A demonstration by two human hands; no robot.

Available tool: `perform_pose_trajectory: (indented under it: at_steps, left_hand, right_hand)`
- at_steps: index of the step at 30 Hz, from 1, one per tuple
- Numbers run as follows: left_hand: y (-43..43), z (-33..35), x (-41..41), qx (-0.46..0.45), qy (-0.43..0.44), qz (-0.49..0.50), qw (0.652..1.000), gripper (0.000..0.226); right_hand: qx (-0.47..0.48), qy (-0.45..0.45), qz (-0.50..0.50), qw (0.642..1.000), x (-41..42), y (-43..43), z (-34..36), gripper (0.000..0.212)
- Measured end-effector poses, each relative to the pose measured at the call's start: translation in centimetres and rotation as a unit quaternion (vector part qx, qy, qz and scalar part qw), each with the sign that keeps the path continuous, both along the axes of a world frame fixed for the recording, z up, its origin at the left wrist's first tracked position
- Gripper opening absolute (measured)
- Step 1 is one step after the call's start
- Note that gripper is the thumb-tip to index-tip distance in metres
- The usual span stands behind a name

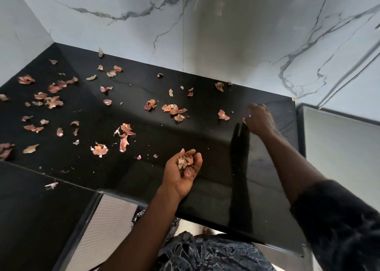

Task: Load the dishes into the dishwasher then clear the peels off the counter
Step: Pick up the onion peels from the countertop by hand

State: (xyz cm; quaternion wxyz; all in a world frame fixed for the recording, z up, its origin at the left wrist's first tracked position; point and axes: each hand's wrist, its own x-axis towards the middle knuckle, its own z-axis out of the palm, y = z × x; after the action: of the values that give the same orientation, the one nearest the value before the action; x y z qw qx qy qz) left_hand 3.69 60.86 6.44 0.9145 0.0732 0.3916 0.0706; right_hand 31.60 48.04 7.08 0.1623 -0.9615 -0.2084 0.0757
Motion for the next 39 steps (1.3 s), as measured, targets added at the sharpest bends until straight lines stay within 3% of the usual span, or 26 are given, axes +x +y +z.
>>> perform_pose_trajectory:
  at_steps: [6, 12, 17, 23, 28, 32, 37, 39]
  left_hand:
    - [-0.1, 0.0, -0.7, 0.006, 0.009, 0.007, 1.000, 0.031]
    - [-0.4, 0.2, -1.7, 0.012, 0.022, 0.016, 1.000, 0.031]
    - [-0.3, 0.2, -2.0, 0.011, 0.022, 0.022, 0.999, 0.031]
    - [-0.1, 0.1, -1.5, 0.017, 0.018, 0.019, 1.000, 0.032]
    - [-0.8, -0.1, -0.4, 0.027, 0.020, -0.004, 0.999, 0.031]
    - [-1.1, 0.2, -0.5, 0.075, 0.020, -0.033, 0.996, 0.029]
    - [-0.1, 0.0, -0.9, 0.038, -0.001, -0.003, 0.999, 0.029]
    - [0.3, -0.2, -1.3, 0.011, -0.012, 0.015, 1.000, 0.031]
  right_hand:
    - [-0.063, -0.008, 0.064, 0.996, 1.4, 1.1, -2.6, 0.018]
    - [-0.062, -0.045, 0.146, 0.986, 1.0, 3.5, -2.5, 0.020]
    - [-0.059, -0.069, 0.139, 0.986, -0.3, 2.5, -2.5, 0.019]
    - [0.046, 0.013, 0.084, 0.995, -5.8, 0.6, -1.4, 0.021]
    - [0.127, 0.062, 0.195, 0.970, -15.3, 3.0, 2.8, 0.015]
    - [0.103, 0.059, 0.315, 0.942, -20.2, 3.6, 4.7, 0.014]
    - [0.145, 0.113, 0.284, 0.941, -18.7, 3.7, 6.1, 0.015]
    - [0.163, 0.076, 0.237, 0.955, -14.9, 4.3, 5.3, 0.012]
